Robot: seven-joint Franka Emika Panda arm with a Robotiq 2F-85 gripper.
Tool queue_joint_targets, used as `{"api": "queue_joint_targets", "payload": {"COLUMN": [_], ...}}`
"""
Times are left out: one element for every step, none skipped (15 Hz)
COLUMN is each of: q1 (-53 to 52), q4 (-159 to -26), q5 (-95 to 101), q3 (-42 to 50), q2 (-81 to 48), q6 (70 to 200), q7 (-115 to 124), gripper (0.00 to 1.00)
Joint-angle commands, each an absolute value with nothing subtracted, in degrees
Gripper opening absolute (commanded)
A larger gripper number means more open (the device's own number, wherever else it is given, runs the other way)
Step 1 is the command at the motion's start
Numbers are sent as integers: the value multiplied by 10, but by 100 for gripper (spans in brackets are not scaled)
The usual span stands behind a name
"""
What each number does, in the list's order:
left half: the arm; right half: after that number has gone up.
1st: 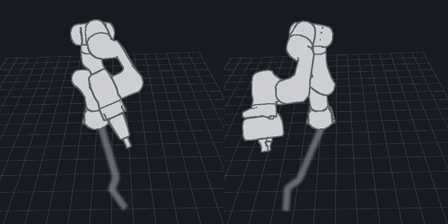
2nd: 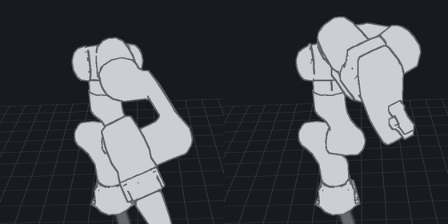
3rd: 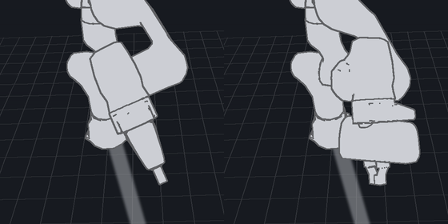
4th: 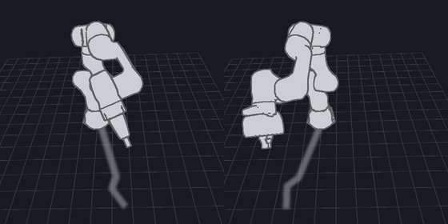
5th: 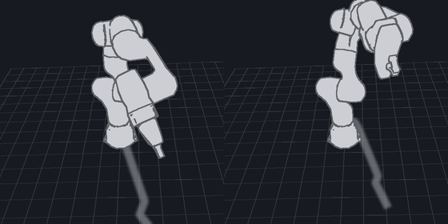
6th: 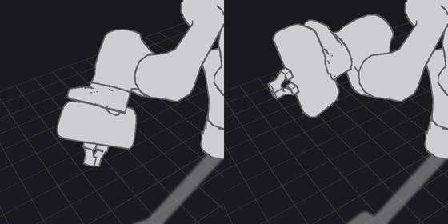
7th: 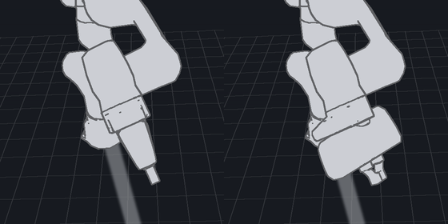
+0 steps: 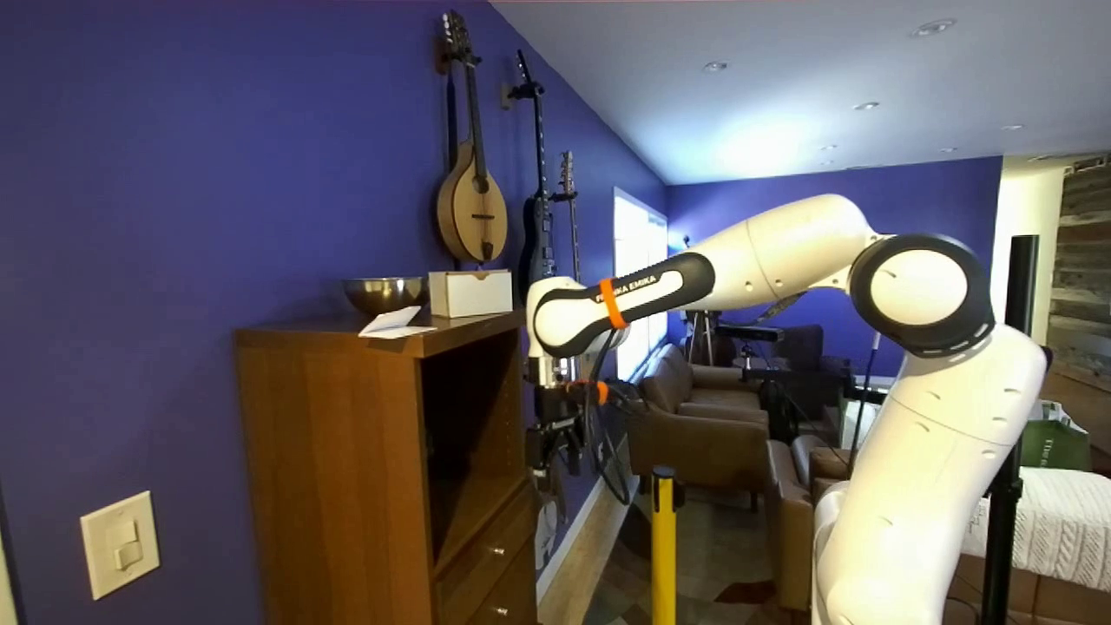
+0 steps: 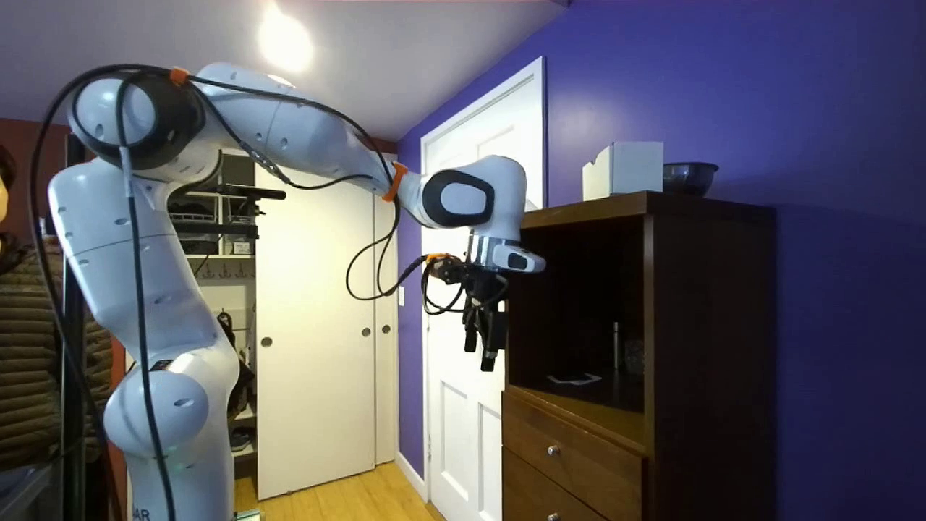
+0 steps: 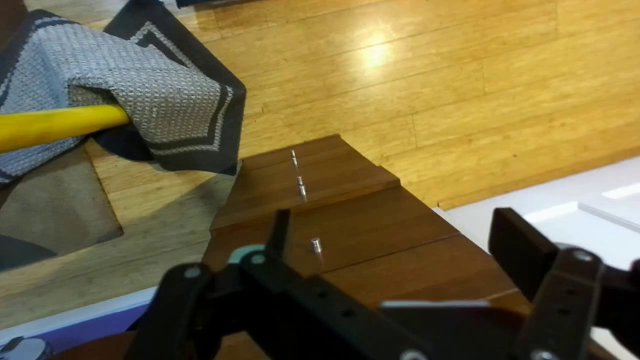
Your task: Put the white paper in the silver bowl
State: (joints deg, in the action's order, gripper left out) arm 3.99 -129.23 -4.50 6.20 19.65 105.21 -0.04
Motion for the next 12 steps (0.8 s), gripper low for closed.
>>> {"api": "queue_joint_targets", "payload": {"q1": [54,57,60,64,67,67,69,69,68,65,63,59], "q4": [-1275,-1263,-1252,-1241,-1232,-1225,-1223,-1223,-1225,-1228,-1236,-1247], "q5": [-108,-121,-135,-147,-159,-173,-186,-199,-214,-231,-246,-261], "q3": [82,84,86,86,86,82,73,68,63,54,44,27], "q2": [289,310,329,347,362,375,387,399,409,421,432,442], "q6": [1005,995,990,989,992,1004,1022,1038,1058,1081,1112,1152], "q7": [14,27,37,48,61,77,98,115,129,146,158,170], "gripper": [100,100,100,100,100,100,100,100,100,100,100,100]}}
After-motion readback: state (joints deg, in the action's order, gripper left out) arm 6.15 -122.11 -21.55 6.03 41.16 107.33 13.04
